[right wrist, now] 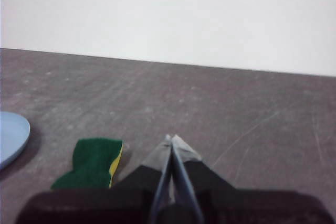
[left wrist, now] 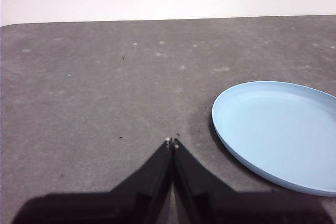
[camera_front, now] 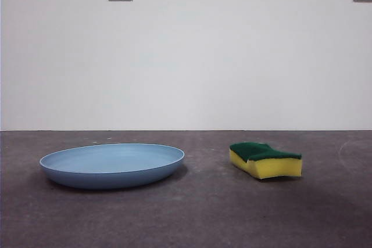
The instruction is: Pick up the plate,pick up the cloth,clean the plate with the cloth
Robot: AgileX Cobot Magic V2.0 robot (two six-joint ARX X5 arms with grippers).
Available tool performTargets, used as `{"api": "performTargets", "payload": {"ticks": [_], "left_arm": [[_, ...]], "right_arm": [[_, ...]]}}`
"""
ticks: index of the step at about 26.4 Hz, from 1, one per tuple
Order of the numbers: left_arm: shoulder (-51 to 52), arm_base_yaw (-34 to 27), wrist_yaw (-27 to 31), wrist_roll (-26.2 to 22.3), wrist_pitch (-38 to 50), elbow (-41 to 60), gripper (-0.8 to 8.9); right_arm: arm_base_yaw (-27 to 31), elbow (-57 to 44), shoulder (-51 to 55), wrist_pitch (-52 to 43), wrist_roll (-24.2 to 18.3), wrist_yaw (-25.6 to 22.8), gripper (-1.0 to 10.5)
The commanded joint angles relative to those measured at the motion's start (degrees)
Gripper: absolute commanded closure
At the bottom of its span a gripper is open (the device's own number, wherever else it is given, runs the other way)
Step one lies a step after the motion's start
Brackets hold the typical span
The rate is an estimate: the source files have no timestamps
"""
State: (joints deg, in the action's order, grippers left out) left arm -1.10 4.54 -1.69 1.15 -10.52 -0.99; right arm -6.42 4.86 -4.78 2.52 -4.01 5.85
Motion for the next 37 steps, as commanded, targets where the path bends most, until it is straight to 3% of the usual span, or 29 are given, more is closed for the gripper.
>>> {"api": "performTargets", "payload": {"ticks": [1,12,17,37], "left_arm": [[0.1,-0.1,-0.1,0.5,0.1,0.7,8.17],[0.1,-0.1,-0.1,0.5,0.1,0.7,8.17],[0.1,-0.1,-0.1,0.5,0.1,0.7,8.17],[0.1,-0.1,-0.1,0.5,0.1,0.7,8.17]], "right_arm": [[0.0,-2.5,1.7,-0.6,2.1,0.0,9.5],[0.0,-4.5,4.7,7.6,5.3,0.2,9.5],[0.0,-4.5,4.7,7.5,12.6,0.1,9.5],[0.0,-4.5,4.7,7.5,12.5,-0.4,9.5]]}}
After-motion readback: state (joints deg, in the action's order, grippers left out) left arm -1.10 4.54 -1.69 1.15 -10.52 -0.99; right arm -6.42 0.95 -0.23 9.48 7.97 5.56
